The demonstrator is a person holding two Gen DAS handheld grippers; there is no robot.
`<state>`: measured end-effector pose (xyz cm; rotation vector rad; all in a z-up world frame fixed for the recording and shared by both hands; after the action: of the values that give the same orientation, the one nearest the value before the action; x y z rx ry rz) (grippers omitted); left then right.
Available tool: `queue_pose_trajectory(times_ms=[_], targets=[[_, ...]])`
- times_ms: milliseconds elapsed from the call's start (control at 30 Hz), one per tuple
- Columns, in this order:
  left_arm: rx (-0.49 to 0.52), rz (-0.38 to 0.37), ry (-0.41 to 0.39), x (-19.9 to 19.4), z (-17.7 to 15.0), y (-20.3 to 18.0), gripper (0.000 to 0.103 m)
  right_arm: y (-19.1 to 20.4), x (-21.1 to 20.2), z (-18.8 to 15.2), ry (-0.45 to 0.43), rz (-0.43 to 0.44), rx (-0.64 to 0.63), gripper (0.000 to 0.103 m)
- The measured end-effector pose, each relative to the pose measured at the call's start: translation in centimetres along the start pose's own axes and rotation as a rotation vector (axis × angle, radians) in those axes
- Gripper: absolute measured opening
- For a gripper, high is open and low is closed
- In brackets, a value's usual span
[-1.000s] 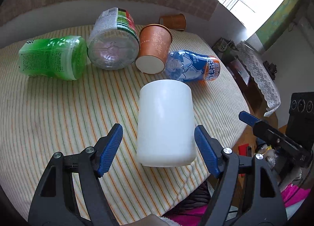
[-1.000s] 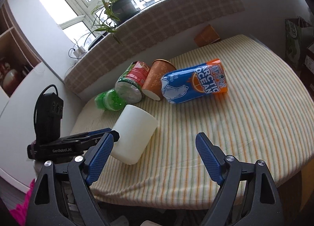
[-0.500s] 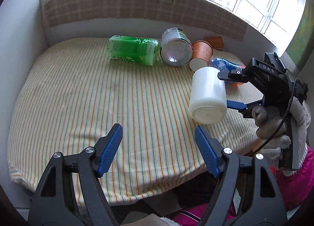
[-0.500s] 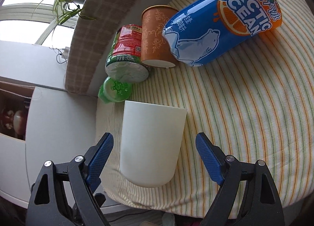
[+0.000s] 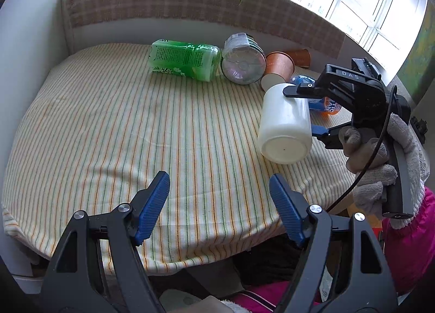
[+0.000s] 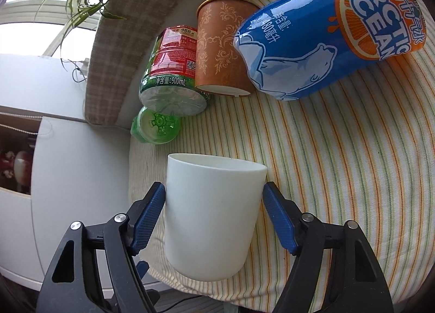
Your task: Flip cup upright
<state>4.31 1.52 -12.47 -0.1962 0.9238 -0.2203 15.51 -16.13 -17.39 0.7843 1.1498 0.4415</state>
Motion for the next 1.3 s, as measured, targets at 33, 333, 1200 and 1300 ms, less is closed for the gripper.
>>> queue_pose_trajectory(times_ms=[33,333,1200,1300], targets=[[0.000,0.000,-0.002,0.0,0.1,0.0,0.078,0.1,0.0,0.0,0.000,-0.001,-0.007,0.074],[-0.018,-0.027,-0.019,-0.4,0.4,-0.4,0.078,2.3,-1.3,0.0,-0.078,-0.051,-0.193,0.073],[0.000,-0.003,-0.062,-1.1,0.8,-1.1,0.078,7.8,-2.0,-1.7,-0.369,-0.383,-0.876,0.072],[-0.002,-0.002,-0.062,-1.2,0.8,-1.1,0.078,7.9,-1.8,-1.8,-0.374,-0.391,-0.891,0.072]])
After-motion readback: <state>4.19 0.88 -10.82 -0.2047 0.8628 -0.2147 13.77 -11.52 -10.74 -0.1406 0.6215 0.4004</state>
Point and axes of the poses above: each gripper's, at about its wrist camera, not at the fingertips, and x roughly the way its jaws point, y to its left, z to its top, the point moved 8 cm from there along x, roughly the way its jaws point, and after that the axes turned 4 degrees about -x, right-handed, at the moved point
